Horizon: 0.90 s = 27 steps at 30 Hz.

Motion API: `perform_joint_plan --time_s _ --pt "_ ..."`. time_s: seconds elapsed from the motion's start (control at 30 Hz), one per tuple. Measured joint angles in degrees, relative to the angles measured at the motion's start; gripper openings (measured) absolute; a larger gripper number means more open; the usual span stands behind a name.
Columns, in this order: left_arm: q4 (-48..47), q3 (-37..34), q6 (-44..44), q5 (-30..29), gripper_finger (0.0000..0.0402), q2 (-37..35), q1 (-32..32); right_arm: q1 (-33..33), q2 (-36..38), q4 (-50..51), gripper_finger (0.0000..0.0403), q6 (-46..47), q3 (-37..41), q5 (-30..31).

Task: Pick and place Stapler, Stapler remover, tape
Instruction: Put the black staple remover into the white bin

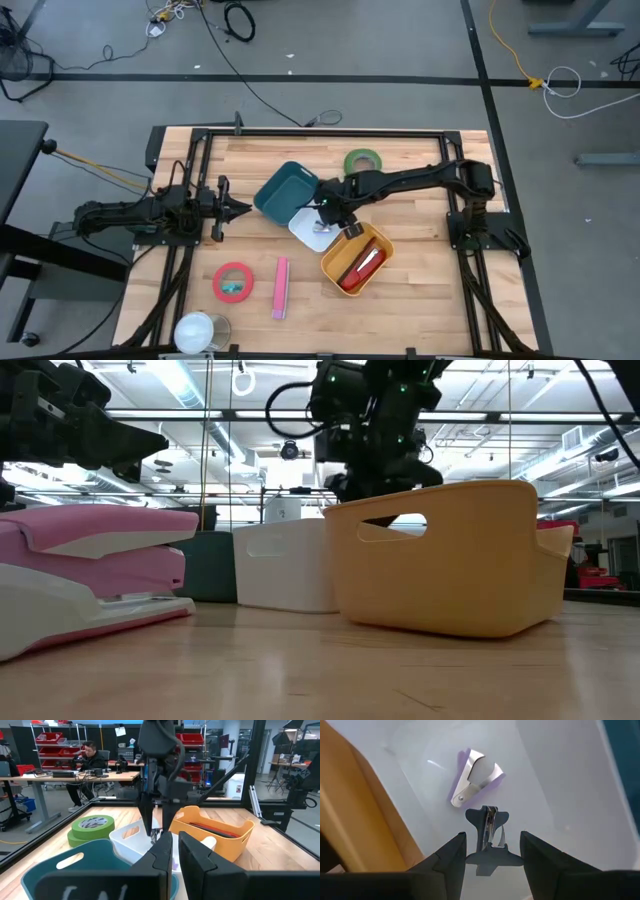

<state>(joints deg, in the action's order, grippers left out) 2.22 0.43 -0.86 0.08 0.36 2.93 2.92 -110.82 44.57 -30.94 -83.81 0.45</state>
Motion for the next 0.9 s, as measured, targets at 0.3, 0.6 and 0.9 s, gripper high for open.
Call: perform_joint_plan --time_s 0.3,0.6,0.9 --pt "0.0 0.0 0.0 0.0 0.0037 0.0 0.0 0.1 -2.5 -0.3 0.0174 0.3 0.0 0.1" --pt "0.0 0.0 0.0 0.0 0.0037 0.0 0.0 0.7 -2.5 -1.2 0.0174 1.1 0.0 0.6" --pt "0.0 0.0 0.0 0.0 0.0037 0.0 0.0 0.8 -2.5 -2.6 0.0174 3.0 0.0 3.4"
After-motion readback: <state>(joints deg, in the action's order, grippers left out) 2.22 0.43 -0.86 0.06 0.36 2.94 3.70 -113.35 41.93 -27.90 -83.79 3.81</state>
